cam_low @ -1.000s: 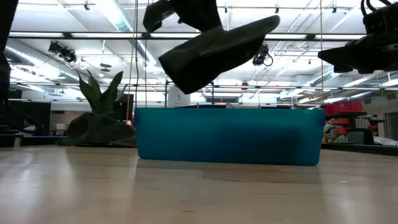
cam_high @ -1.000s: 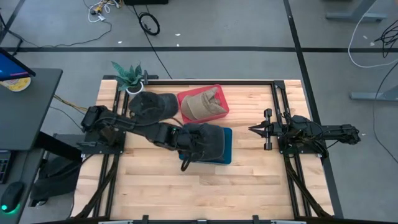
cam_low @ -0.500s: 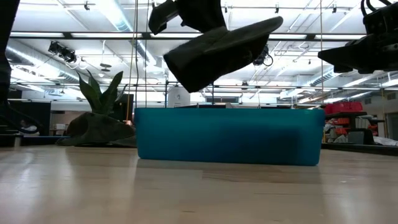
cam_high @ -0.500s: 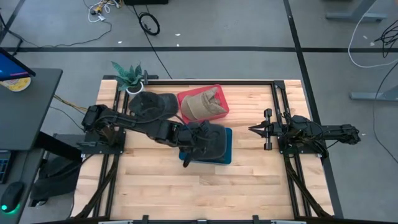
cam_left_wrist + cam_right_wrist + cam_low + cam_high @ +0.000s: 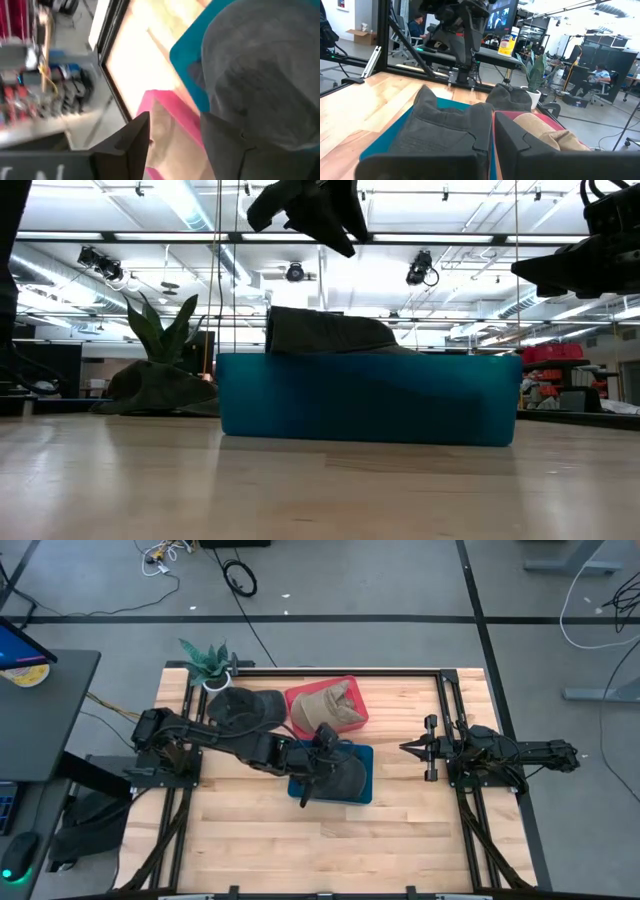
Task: Pick & Place hat
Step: Put the black cap into the blue bin
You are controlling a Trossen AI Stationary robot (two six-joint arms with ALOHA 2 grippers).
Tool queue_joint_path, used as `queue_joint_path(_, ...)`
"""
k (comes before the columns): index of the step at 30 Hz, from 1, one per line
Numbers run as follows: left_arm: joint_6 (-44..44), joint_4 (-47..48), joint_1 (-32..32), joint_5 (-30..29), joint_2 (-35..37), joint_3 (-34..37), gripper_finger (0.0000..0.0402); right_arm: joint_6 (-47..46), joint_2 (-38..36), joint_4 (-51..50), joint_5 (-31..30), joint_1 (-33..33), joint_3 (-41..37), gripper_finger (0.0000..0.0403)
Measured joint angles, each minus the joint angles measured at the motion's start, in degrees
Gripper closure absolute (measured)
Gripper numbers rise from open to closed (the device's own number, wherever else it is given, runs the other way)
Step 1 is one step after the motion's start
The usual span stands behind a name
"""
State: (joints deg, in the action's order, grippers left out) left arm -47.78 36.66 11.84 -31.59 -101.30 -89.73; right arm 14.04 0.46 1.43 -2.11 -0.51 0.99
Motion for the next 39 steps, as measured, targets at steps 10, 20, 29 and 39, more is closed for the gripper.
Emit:
queue_joint_path(10,24.70,10.79,0.04,8.91,0.26,0.02,0.0231,0.01,0.00,0.00,0.00,-0.01,0.00,0.0379)
queue_joint_path(20,40.91,16.86,0.70,9.74,2.44,0.02,0.0261,0.01,0.00,0.00,0.01,-0.01,0.00,0.0379)
queue_joint_path(29,47.72,21.99,3.31,4.79,8.62,1.34,0.0280,0.01,-0.01,0.00,0.02,0.00,0.00,0.0379)
queue_joint_path(39,58.39,17.71,3.12,-11.72,21.93,22.01,0.0280,0.01,0.00,0.00,0.00,0.01,0.00,0.0379)
